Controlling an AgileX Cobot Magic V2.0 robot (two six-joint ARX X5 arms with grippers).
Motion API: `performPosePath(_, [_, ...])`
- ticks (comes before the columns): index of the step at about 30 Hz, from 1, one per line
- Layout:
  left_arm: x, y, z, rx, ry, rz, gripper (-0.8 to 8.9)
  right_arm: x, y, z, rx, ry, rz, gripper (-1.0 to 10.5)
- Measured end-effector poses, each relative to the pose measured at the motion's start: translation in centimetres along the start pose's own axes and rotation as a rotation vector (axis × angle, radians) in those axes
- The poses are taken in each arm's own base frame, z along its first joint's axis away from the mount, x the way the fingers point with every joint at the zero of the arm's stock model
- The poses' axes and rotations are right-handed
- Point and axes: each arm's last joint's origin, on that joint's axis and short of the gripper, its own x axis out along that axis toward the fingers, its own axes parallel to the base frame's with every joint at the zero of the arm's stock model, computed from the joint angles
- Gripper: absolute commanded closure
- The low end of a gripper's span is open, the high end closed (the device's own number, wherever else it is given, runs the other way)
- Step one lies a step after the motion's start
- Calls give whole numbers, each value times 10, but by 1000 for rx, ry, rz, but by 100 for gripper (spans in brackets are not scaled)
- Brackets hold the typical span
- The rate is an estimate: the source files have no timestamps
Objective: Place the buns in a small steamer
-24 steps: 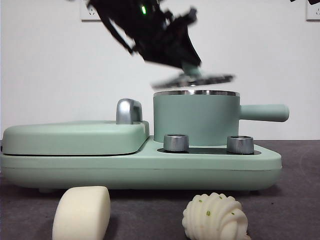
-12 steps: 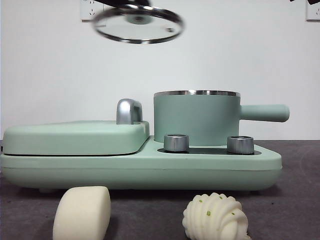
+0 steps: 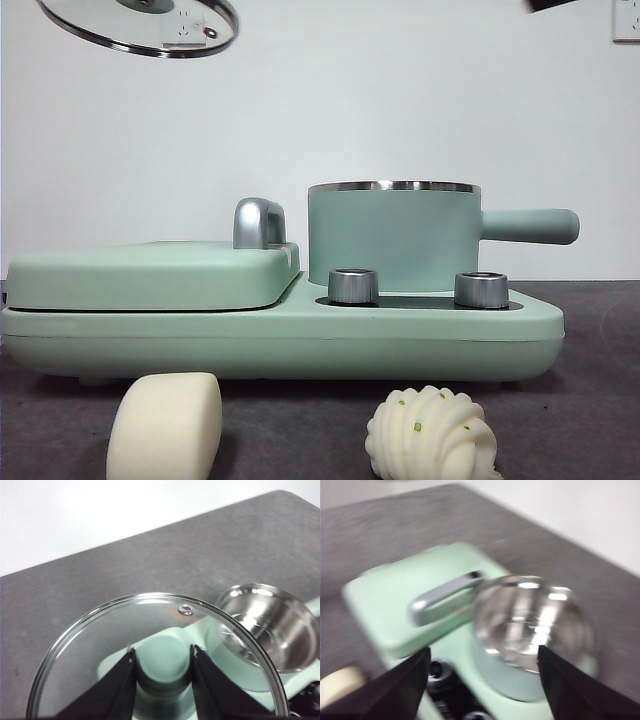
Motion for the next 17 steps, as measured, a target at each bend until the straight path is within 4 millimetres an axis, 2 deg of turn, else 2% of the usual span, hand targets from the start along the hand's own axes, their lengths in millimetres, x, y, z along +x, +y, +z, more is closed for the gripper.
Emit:
performPosePath(6, [6,5,-3,1,23,18,803,45,34,-7,-106,120,234,582])
performPosePath(10, [6,5,-3,2,22,14,803,76,58,-19,-145,224,359,561])
performPosePath(17, [6,5,-4,1,27,14,803,121,95,-43,-213,358,458,545])
